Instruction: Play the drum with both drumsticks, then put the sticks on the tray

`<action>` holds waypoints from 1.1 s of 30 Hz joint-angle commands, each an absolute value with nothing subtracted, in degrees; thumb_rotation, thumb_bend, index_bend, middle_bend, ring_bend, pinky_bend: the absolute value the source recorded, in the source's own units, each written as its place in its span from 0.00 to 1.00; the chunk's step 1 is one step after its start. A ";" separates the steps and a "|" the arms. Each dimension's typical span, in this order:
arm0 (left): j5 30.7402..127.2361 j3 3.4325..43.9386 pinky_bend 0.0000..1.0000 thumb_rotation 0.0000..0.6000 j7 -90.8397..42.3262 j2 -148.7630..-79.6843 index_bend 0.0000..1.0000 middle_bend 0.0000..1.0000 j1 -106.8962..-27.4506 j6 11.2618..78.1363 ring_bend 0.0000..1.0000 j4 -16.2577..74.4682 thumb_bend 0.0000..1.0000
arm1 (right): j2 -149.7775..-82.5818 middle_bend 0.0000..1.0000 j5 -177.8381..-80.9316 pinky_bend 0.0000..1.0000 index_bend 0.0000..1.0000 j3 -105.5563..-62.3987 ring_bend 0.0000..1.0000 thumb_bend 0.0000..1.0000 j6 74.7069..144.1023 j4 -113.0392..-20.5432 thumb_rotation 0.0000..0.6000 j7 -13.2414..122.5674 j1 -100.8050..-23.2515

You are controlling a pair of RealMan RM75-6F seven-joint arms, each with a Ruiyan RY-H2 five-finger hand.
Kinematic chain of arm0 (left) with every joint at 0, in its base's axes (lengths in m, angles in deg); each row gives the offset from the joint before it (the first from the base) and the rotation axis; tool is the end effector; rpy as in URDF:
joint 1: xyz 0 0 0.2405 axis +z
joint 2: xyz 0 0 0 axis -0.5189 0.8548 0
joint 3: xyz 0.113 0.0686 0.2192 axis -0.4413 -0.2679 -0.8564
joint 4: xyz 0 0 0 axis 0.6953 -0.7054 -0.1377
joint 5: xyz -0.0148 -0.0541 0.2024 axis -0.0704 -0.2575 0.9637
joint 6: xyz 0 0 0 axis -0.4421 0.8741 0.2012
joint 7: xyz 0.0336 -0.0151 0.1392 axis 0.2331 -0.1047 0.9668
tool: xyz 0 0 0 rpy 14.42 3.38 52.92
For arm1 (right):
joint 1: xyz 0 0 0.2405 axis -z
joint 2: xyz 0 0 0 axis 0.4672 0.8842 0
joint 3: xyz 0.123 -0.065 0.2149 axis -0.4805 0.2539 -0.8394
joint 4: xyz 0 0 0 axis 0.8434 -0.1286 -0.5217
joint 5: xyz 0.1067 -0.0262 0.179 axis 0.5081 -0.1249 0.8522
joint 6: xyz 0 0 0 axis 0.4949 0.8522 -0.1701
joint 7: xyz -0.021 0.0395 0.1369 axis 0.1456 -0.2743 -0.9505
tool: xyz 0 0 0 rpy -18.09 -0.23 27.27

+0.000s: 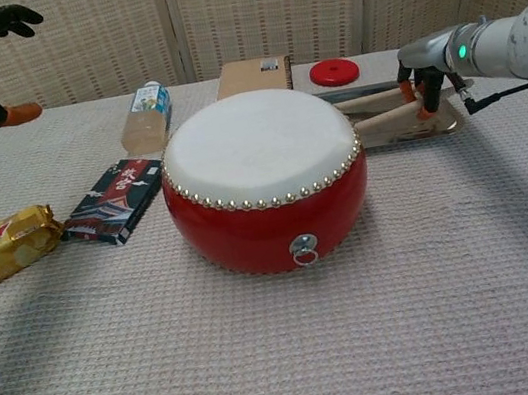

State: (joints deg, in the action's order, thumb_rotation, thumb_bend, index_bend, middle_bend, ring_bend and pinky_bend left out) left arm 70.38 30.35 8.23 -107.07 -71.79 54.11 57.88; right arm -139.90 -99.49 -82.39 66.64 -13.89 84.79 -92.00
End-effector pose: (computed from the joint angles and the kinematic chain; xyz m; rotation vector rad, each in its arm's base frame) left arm -0.1420 0.3494 0.0920 -1.5081 -0.8019 -0.9396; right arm -0.2001 -0.5066 -0.0092 1.6777 -0.9014 0.3502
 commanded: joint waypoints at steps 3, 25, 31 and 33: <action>70.42 30.58 0.26 1.00 7.38 -106.47 0.00 0.05 -71.29 54.19 0.02 58.08 0.36 | -139.91 0.41 -100.43 0.54 0.21 -84.42 0.21 0.24 65.57 -13.00 1.00 84.49 -92.08; 70.81 27.41 0.25 1.00 -4.66 -99.09 0.00 0.07 -63.92 50.11 0.02 54.06 0.37 | -99.73 0.27 -122.25 0.34 0.09 -85.10 0.10 0.00 100.33 -75.70 1.00 72.35 -69.89; 75.30 23.87 0.23 1.00 -8.39 -98.23 0.00 0.08 -58.29 54.49 0.02 53.26 0.37 | -94.45 0.14 -131.35 0.19 0.00 -80.38 0.00 0.00 111.58 -82.57 1.00 66.08 -59.27; 77.04 22.94 0.21 1.00 -9.75 -98.21 0.00 0.08 -56.32 56.65 0.02 53.55 0.37 | -94.05 0.10 -134.32 0.15 0.00 -78.79 0.00 0.00 115.29 -83.33 1.00 64.18 -56.09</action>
